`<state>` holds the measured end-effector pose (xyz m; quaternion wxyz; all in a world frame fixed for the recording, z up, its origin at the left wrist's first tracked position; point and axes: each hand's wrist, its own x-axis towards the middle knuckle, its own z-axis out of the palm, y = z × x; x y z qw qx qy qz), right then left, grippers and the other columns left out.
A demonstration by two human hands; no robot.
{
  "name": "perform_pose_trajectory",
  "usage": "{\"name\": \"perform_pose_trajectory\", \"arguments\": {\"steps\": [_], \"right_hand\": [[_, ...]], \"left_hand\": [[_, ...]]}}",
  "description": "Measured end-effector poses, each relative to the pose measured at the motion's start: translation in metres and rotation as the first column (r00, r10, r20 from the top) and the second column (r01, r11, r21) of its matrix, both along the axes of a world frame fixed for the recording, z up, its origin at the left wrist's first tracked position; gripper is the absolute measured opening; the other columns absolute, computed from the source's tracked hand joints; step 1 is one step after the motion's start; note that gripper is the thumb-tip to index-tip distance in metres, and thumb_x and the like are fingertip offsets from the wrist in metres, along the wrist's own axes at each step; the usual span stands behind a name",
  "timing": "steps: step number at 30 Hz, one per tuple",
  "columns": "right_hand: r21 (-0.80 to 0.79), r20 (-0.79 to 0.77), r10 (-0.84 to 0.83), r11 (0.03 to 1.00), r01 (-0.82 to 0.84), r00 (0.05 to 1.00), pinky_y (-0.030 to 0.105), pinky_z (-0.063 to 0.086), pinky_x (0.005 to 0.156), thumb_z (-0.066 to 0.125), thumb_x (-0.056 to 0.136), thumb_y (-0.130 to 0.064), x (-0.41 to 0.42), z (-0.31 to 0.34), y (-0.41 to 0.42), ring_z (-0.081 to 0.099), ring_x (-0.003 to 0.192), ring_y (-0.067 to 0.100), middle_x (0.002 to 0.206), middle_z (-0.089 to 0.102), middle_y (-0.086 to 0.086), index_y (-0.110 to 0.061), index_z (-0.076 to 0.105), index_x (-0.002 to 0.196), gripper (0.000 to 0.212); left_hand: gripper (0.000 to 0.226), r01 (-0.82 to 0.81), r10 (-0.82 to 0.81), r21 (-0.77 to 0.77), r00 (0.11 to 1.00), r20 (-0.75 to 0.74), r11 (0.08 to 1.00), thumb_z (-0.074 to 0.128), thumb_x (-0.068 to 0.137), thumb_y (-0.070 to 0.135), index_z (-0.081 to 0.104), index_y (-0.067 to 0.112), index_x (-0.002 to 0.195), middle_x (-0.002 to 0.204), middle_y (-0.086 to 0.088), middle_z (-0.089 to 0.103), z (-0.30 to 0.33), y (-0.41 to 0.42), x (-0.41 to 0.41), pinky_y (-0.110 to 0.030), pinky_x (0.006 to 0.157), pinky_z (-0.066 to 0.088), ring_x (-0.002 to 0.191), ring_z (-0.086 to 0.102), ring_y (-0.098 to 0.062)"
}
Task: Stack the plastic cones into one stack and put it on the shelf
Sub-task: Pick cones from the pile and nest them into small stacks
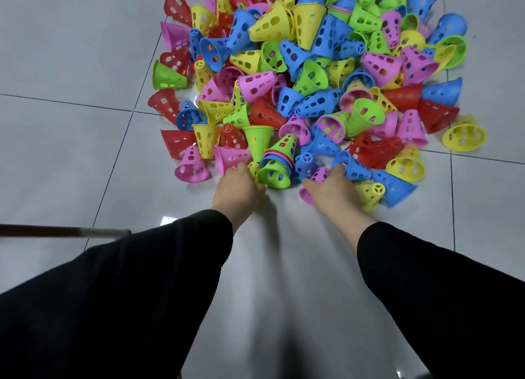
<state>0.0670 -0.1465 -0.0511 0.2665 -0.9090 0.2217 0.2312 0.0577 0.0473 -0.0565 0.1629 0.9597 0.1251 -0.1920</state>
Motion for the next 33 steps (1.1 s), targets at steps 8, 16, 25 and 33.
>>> {"name": "perform_pose_trajectory", "arguments": {"steps": [8,16,25,33], "right_hand": [[0.209,0.080,0.032,0.977,-0.048,0.996,0.034,0.049,0.078,0.081,0.073,-0.032,-0.017,0.005,-0.013,0.058,0.096,0.027,0.115,0.058,0.009,-0.015,0.045,0.128,0.068],[0.221,0.235,0.122,0.959,-0.175,0.964,0.033,0.046,0.081,0.080,0.076,-0.028,-0.076,0.012,-0.038,0.055,0.095,0.021,0.110,0.055,0.001,-0.020,0.052,0.113,0.047],[0.055,0.145,0.316,0.944,-0.326,0.938,0.034,0.046,0.091,0.071,0.086,-0.020,-0.115,0.003,-0.061,0.057,0.114,0.027,0.133,0.050,0.006,-0.019,0.047,0.137,0.056],[-0.008,0.567,0.175,0.978,-0.207,0.805,0.038,0.050,0.087,0.067,0.089,-0.041,-0.097,0.021,-0.080,0.058,0.101,0.024,0.114,0.056,0.004,-0.011,0.060,0.117,0.041]], "left_hand": [[0.041,-0.158,0.172,-0.299,0.985,0.020,0.941,0.069,0.081,0.032,0.059,0.012,0.115,0.091,-0.007,0.066,0.012,0.012,-0.022,-0.030,0.065,0.042,0.082,0.064,-0.028],[0.049,-0.208,0.237,-0.494,0.971,-0.003,0.844,0.073,0.084,0.043,0.050,0.017,0.119,0.099,-0.005,0.065,0.023,-0.007,-0.068,-0.038,0.078,0.050,0.089,0.062,-0.026],[0.033,-0.149,0.171,-0.498,0.985,-0.002,0.854,0.069,0.086,0.025,0.048,0.020,0.111,0.099,-0.002,0.062,0.020,-0.044,-0.088,-0.037,0.077,0.049,0.091,0.060,-0.027],[0.065,-0.060,0.029,-0.384,0.996,-0.085,0.921,0.075,0.086,0.031,0.043,0.017,0.141,0.133,-0.010,0.056,0.008,-0.048,-0.079,-0.031,0.090,0.042,0.115,0.056,-0.031]]}}
